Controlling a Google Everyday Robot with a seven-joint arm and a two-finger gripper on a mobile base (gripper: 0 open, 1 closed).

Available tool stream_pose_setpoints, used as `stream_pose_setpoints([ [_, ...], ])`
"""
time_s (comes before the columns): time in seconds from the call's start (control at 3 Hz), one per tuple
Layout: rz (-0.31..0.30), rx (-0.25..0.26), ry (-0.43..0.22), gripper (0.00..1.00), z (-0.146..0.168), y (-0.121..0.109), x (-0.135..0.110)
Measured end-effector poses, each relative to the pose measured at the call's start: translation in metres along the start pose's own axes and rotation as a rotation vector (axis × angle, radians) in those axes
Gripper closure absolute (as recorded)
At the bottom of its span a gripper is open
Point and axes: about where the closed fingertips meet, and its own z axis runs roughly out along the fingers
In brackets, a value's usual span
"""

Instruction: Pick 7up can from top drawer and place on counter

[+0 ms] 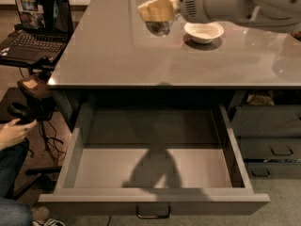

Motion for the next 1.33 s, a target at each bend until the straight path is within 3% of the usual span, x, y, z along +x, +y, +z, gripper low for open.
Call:
stream_pose_setpoints([
  [0.33,-0.049,-0.03,-0.055,1.0,0.077,0.012,-0.015],
  [0.67,-0.053,-0.028,-0.051,1.0,0.082,0.01,-0.012],
  [1.0,-0.042,-0.046,-0.034,1.0,0.094,0.011,0.004],
  [1.33,0.008,-0.056,0.007,1.0,0.135,-0.001,0.044],
])
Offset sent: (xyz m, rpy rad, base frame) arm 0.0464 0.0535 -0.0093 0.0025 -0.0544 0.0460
